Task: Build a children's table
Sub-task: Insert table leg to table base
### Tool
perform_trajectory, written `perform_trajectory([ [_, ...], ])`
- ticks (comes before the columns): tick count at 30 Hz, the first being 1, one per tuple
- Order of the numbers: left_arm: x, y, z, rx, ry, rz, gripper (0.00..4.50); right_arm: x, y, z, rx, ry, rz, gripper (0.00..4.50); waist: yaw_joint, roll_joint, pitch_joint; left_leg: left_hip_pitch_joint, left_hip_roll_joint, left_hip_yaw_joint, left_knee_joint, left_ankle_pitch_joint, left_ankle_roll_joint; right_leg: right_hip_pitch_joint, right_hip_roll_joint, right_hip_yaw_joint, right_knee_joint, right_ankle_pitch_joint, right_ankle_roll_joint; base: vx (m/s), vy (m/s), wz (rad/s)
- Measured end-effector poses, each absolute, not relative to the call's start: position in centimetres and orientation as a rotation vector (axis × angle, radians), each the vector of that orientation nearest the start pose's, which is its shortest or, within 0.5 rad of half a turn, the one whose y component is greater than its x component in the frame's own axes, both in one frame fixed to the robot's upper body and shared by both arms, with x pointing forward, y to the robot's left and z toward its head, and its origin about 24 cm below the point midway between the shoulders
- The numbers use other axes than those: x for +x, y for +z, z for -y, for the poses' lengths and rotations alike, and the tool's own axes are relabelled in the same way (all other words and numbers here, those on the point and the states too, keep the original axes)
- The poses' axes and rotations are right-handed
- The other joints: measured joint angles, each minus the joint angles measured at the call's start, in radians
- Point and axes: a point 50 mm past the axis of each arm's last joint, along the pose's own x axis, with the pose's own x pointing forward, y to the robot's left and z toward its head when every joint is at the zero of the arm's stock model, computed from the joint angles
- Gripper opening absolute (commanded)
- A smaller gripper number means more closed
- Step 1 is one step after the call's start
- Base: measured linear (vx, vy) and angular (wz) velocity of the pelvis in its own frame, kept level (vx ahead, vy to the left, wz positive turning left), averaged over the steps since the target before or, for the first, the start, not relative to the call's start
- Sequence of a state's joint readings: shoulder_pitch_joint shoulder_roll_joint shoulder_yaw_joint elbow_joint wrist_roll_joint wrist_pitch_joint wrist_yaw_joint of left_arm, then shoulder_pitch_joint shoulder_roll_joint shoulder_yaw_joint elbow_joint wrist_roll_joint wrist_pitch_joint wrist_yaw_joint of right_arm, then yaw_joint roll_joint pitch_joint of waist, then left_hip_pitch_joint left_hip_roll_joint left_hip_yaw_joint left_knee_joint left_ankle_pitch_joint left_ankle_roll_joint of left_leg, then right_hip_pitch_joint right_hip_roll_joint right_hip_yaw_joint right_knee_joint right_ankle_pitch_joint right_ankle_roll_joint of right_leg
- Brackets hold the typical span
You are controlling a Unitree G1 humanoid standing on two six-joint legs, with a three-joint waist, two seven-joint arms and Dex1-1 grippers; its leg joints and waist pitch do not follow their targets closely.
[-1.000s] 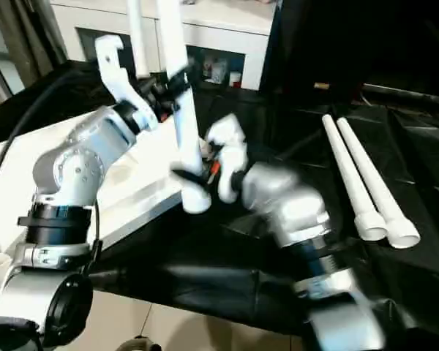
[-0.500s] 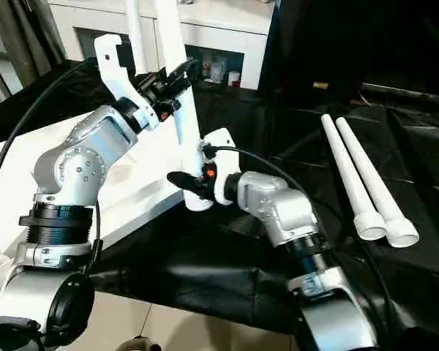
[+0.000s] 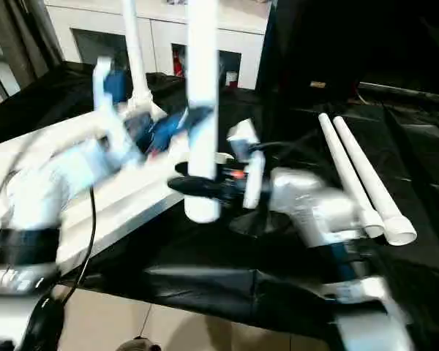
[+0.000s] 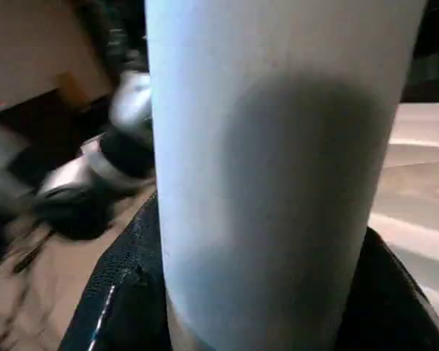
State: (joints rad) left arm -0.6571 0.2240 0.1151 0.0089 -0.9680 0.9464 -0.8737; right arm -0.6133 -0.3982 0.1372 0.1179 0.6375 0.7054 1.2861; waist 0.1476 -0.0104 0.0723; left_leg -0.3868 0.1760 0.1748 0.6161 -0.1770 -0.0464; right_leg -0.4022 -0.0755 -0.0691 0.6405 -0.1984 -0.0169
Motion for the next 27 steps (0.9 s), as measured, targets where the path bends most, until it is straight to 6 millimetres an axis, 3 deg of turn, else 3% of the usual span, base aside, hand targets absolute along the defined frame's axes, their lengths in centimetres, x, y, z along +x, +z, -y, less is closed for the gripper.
perform_trajectory([
  [11,29.5,19.1,-9.0,-0.587,-1.472,-0.073,2.04,28.5,13.7,11.5,0.254,1.672,-0.323,1.98,0.003,0.0,0.0,0.001,0.0,0.0,0.0,0.0,0.0,0.001,0.0,0.0,-0.001,0.0,0.0,0.0,0.0,0.0],
  [20,29.5,19.1,-8.7,-0.593,-1.467,-0.081,1.95,28.6,13.6,11.4,0.207,1.661,-0.315,1.98,0.002,0.0,0.0,0.001,0.0,0.0,0.0,0.0,0.0,0.001,0.0,0.0,-0.001,0.0,0.0,0.0,0.0,0.0],
  [22,29.6,19.1,-8.6,-0.588,-1.447,-0.074,1.95,28.8,13.5,11.1,0.206,1.637,-0.3,2.54,0.002,0.0,0.0,0.001,0.0,0.0,0.0,0.0,0.0,0.001,0.0,0.0,-0.001,0.0,0.0,0.0,0.0,0.0],
  [27,30.7,18.7,-9.1,-0.529,-1.296,-0.042,1.93,30.1,13.0,10.3,0.118,1.483,-0.231,2.94,0.0,0.0,0.0,0.001,0.0,0.0,0.0,0.0,0.0,0.001,0.0,0.0,-0.001,0.0,0.0,0.0,0.0,0.0],
])
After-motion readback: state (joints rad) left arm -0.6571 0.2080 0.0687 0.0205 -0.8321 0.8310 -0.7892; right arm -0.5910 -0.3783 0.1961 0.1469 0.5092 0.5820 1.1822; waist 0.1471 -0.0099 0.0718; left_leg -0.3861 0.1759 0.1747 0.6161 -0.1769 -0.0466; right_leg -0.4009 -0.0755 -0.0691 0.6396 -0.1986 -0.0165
